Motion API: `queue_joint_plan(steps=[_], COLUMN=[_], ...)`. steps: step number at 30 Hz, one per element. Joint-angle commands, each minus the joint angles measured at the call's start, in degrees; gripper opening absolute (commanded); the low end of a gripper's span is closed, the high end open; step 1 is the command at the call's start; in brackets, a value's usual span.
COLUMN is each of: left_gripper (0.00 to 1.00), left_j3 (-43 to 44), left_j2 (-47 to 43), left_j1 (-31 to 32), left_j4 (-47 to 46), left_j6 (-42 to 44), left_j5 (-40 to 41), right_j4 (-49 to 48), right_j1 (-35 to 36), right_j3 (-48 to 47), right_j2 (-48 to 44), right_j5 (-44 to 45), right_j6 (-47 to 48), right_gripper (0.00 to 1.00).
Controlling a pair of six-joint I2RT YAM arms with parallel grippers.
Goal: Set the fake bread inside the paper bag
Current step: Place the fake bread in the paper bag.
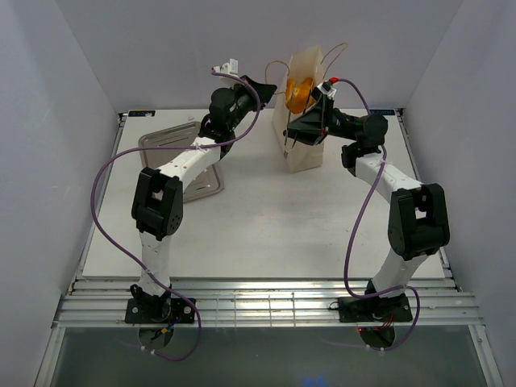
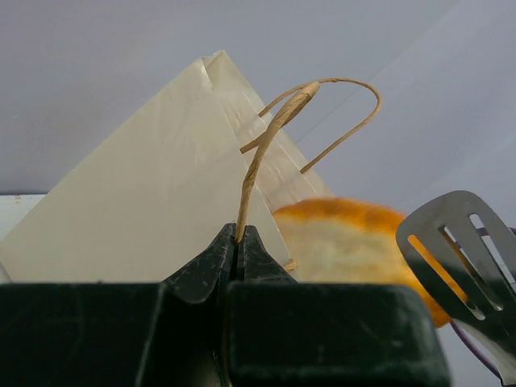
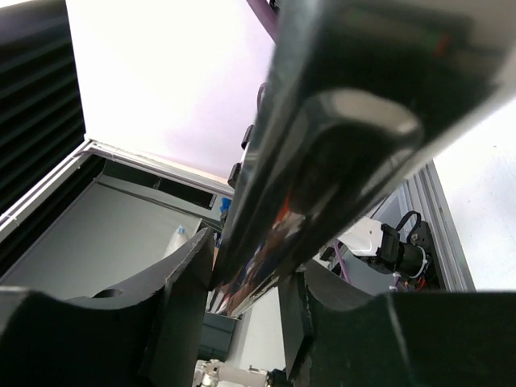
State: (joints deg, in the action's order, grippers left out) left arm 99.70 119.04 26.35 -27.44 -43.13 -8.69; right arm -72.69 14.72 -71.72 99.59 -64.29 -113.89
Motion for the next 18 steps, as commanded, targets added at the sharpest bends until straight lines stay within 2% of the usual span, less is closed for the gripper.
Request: queue_joint_plan(steps=[1, 7, 10, 12, 13, 16, 17, 18], left_gripper=[0.00, 0.00, 0.00, 0.00, 0.00, 0.00, 0.00, 0.00], left_j3=[-0.12, -0.12, -0.03, -0.03, -0.03, -0.56, -0.82, -1.00], left_j2=[-4.87, -4.96, -4.96, -4.79, -4.87, -5.05, -5.14, -5.31], left_j1=[-0.25, -0.25, -0.25, -0.25, -0.25, -0.25, -0.25, -0.33], left_j4=[0.20, 0.20, 0.20, 0.28, 0.28, 0.28, 0.28, 0.28], left_j6=[-0.02, 0.07, 0.16, 0.16, 0.16, 0.07, 0.07, 0.16], left_j5=[-0.27, -0.36, -0.45, -0.45, -0.37, -0.28, -0.45, -0.37], right_j4=[-10.11, -8.71, -7.48, -1.26, 1.90, 19.89, 34.22, 43.24], right_j1=[0.04, 0.04, 0.04, 0.04, 0.04, -0.04, 0.04, 0.13], right_j3=[-0.96, -1.05, -1.14, -0.70, -0.44, 0.09, 0.01, -0.52], right_j2=[-0.63, -0.45, -1.67, -3.17, -5.18, -10.45, -11.86, -14.66], right_j5=[-0.30, -1.36, -2.50, -3.38, -4.08, -5.49, -5.49, -5.14], right_j6=[1.29, 2.88, 4.45, 10.24, 12.87, 28.41, 34.02, 47.65], right_gripper=[0.43, 0.44, 0.40, 0.35, 0.33, 0.32, 0.32, 0.31])
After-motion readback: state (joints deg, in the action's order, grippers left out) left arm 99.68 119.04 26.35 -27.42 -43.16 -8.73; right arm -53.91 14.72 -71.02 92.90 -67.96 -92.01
